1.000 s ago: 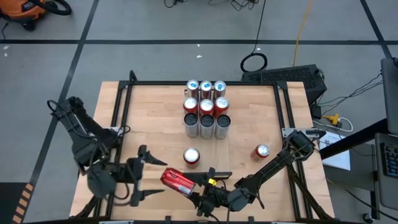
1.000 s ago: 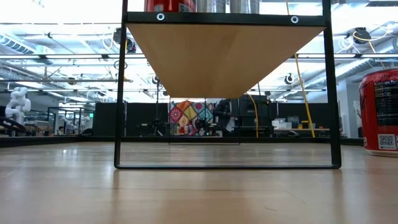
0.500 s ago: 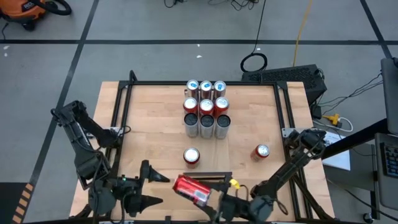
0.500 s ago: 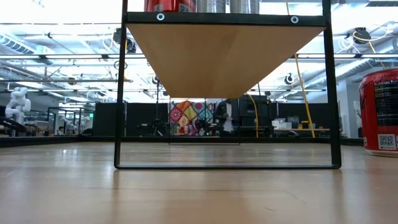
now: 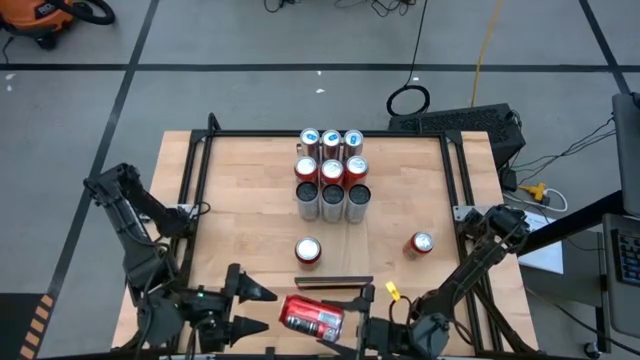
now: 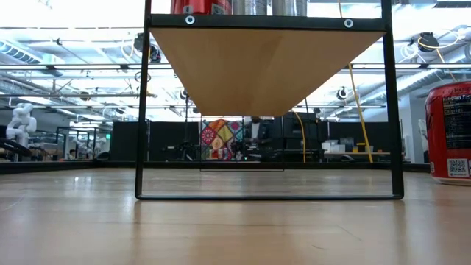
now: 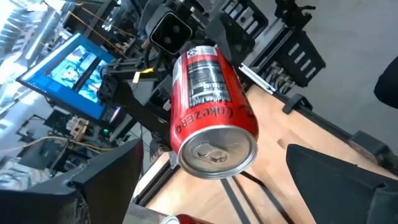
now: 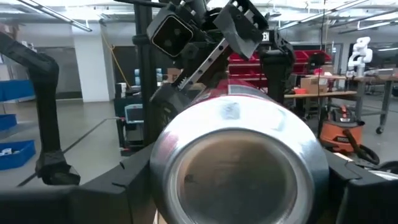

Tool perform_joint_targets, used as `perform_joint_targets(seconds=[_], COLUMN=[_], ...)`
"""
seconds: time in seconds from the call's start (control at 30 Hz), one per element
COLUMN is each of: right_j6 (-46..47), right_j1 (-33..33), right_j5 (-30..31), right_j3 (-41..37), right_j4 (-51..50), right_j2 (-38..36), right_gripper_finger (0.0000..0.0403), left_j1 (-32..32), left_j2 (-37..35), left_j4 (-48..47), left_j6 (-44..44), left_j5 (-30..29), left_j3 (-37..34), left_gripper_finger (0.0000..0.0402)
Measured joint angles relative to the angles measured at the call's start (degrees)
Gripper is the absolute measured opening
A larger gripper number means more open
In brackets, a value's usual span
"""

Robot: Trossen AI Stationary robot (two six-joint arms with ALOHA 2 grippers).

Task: Place canned beverage on shelf
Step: Put the left red black soda can on the shelf aligned with the other red black soda can

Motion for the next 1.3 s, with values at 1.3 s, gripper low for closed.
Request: perform_joint_targets(seconds=[1.3], right_j6=[-0.87], right_j1=[-5.67], right_j5=[-11.98], right_j3=[0.00], right_j4=[2.42], right_j2=[0.17], right_gripper_finger=[0.0269], left_j1=[3.48], left_j2=[3.58], left_j4=[11.29], left_j6=[1.87], left_j5=[-0.40], left_j3=[-3.24], left_gripper_finger=[0.0283])
